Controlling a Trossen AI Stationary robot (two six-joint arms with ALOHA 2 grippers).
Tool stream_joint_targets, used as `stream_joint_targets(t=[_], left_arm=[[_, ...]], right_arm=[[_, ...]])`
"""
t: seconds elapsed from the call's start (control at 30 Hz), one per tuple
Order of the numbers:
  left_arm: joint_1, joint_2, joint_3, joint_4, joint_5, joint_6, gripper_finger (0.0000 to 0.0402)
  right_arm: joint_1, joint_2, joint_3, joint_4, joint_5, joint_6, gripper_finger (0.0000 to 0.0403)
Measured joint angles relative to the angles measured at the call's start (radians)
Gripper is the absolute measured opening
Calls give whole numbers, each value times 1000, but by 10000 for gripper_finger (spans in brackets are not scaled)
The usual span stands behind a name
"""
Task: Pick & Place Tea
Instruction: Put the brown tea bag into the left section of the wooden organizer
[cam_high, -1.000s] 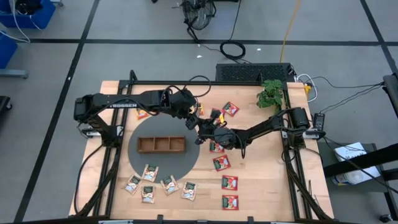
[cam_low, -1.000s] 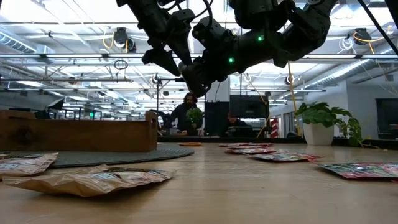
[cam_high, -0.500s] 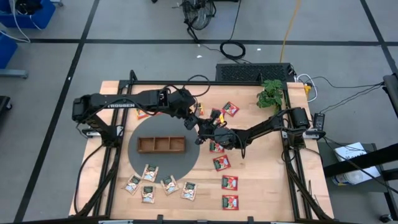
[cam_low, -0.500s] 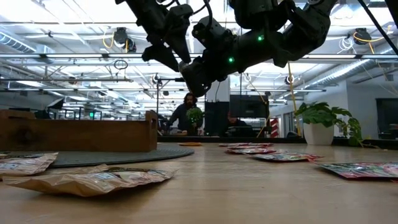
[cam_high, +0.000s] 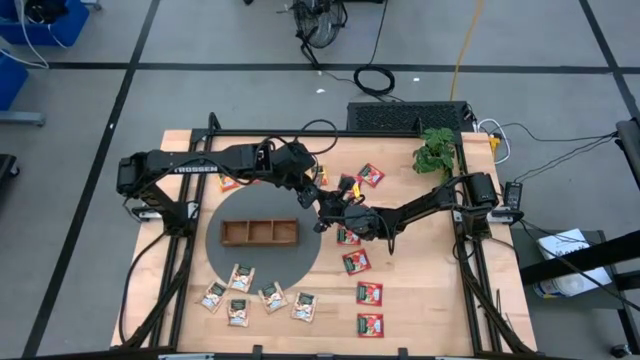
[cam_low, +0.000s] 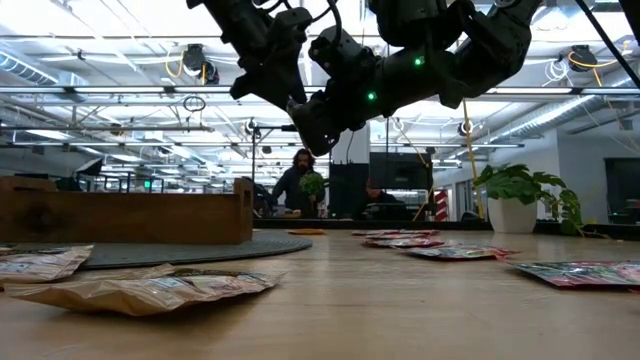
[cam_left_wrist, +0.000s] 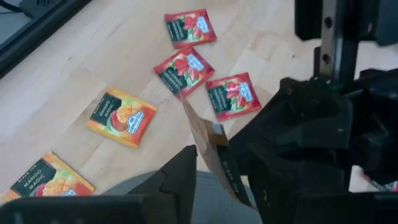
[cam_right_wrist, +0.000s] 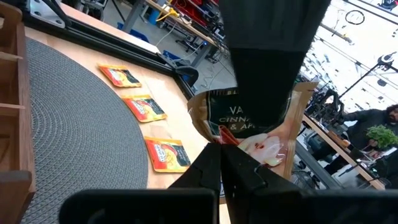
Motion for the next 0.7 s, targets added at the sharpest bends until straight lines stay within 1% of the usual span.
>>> stream_joint_targets(t=[0.13,0.3,0.43,0.7], left_arm=[[0,0,0,-1,0,-1,96],[0,0,0,-1,1,29,14],[0,0,0,0,1,45,4],[0,0,0,-4,3,68,2]], right_arm=[[0,0,0,0,0,0,0],[0,0,0,0,0,0,0],[0,0,0,0,-1,0,0],[0,0,0,-3,-4,0,5]])
